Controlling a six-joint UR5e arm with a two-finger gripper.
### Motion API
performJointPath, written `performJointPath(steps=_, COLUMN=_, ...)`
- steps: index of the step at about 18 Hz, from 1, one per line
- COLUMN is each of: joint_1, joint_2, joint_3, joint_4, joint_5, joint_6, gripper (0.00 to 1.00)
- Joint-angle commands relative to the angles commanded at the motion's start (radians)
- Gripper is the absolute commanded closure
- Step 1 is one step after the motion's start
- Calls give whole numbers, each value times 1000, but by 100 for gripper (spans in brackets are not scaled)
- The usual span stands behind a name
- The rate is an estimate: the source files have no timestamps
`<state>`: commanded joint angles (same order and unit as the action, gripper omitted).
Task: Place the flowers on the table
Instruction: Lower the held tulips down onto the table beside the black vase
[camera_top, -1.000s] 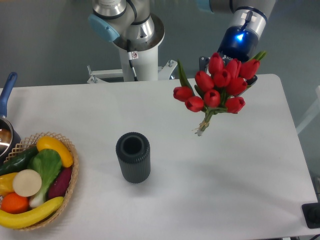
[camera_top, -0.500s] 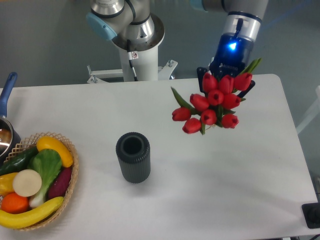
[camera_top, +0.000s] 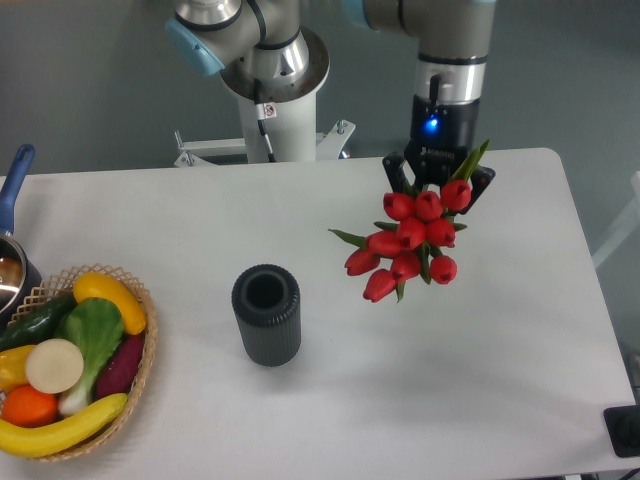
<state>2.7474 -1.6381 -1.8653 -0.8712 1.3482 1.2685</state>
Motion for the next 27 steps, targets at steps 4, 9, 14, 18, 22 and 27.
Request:
performJointPath(steps=4, joint_1=-49, joint_2=-97, joint_3=0, joint_4=-3, joint_5=182, joint_6=23, gripper=63)
performJointPath(steps=9, joint_1=-77, joint_2=-198, joint_3=32, joint_4=-3, joint_5=265, joint_6=26, gripper=63)
performJointPath(steps=14, joint_1=-109, joint_2=-270, joint_3=54, joint_4=0, joint_5=331, joint_6=28, gripper=63)
performJointPath(steps=18, joint_1=-112, joint_2=-313, joint_3=57, joint_4=3, joint_5=332, joint_6=26, gripper=63)
performJointPath(steps=22, joint_1=-118, joint_2=-354, joint_3=66, joint_4=9, joint_5=331, joint_6=26, gripper=63)
performJointPath(steps=27, joint_1=-118, joint_2=-367, joint_3=78, joint_4=11, joint_5=330, joint_6=26, gripper=42)
